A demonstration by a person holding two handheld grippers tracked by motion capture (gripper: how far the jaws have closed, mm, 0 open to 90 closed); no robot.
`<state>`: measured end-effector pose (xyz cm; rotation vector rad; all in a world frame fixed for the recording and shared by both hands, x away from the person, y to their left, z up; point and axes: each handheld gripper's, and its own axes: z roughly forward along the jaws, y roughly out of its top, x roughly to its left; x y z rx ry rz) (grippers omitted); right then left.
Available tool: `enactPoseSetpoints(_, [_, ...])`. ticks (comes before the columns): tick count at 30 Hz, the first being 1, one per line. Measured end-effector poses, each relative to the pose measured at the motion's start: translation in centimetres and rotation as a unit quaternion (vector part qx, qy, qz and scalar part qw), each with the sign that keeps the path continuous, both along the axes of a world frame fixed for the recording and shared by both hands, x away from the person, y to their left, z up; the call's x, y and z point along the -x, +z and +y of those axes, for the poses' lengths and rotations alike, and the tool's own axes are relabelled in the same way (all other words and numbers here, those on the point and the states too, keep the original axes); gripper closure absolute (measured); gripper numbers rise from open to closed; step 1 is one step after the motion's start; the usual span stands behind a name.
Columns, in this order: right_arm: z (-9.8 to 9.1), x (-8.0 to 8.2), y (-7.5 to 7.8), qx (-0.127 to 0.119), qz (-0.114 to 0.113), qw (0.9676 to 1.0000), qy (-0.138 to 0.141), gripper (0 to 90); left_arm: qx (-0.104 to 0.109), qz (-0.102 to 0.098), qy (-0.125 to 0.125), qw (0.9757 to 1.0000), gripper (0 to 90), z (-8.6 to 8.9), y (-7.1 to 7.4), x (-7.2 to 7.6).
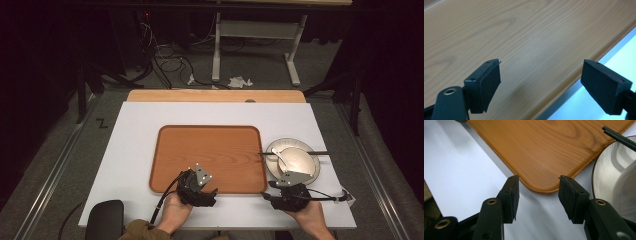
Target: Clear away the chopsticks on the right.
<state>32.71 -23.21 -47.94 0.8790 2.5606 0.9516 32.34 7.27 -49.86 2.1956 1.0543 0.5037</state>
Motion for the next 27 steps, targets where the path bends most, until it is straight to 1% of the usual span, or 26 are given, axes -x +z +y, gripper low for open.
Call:
enactPoseSetpoints(4, [-0.05, 0.08, 0.08, 0.000, 0.001, 1.0000, -0.002, 52.2, 0.003, -0.001, -0.002, 1.0000, 16.5, -0.01, 0.05, 0.05])
enactPoseSetpoints(5, [-0.08, 0.07, 0.09, 0.002, 0.001, 1.0000, -0.001, 52.2, 0.001, -0.001, 0.000, 1.0000, 16.5, -0.01, 0.02, 0.00])
enactPoseSetpoints(7, [-0.09, 0.06, 0.11, -0.003, 0.002, 1.0000, -0.001, 52.1, -0.001, 0.001, 0.001, 1.0000, 16.5, 0.00, -0.04, -0.08])
enactPoseSetpoints(11, [0.02, -0.02, -0.10, 0.006, 0.003, 1.0000, 0.006, 51.7, -0.003, 0.000, 0.000, 1.0000, 16.5, -0.06, -0.07, -0.03])
enactPoseSetpoints(13, [0.02, 0.01, -0.06, 0.006, 0.005, 1.0000, 0.005, 51.6, -0.002, -0.001, 0.001, 1.0000, 16.6, 0.03, 0.02, -0.01])
enactPoseSetpoints(15, [-0.03, 0.03, 0.06, 0.000, 0.006, 1.0000, 0.000, 51.6, -0.001, -0.002, 0.002, 1.0000, 16.5, 0.07, 0.07, 0.05])
enactPoseSetpoints(17, [-0.06, 0.10, 0.14, -0.001, 0.006, 1.0000, -0.002, 51.7, 0.000, -0.003, 0.000, 1.0000, 16.5, 0.03, 0.09, 0.11])
enactPoseSetpoints(20, [-0.18, 0.18, 0.29, -0.003, 0.004, 1.0000, -0.003, 51.7, -0.005, -0.003, -0.002, 1.0000, 16.5, -0.07, -0.01, 0.11])
enactPoseSetpoints(23, [-0.33, 0.14, 0.53, -0.010, 0.002, 0.9999, -0.009, 51.7, -0.003, -0.002, 0.001, 1.0000, 16.5, 0.00, -0.02, -0.08])
enactPoseSetpoints(25, [-0.34, 0.14, 0.54, -0.008, 0.001, 0.9999, -0.008, 51.9, -0.008, 0.000, 0.002, 1.0000, 16.5, -0.04, -0.10, -0.12])
enactPoseSetpoints(27, [-0.35, 0.18, 0.57, -0.011, 0.001, 0.9999, -0.007, 52.1, -0.007, -0.003, -0.001, 1.0000, 16.5, -0.09, -0.06, 0.04])
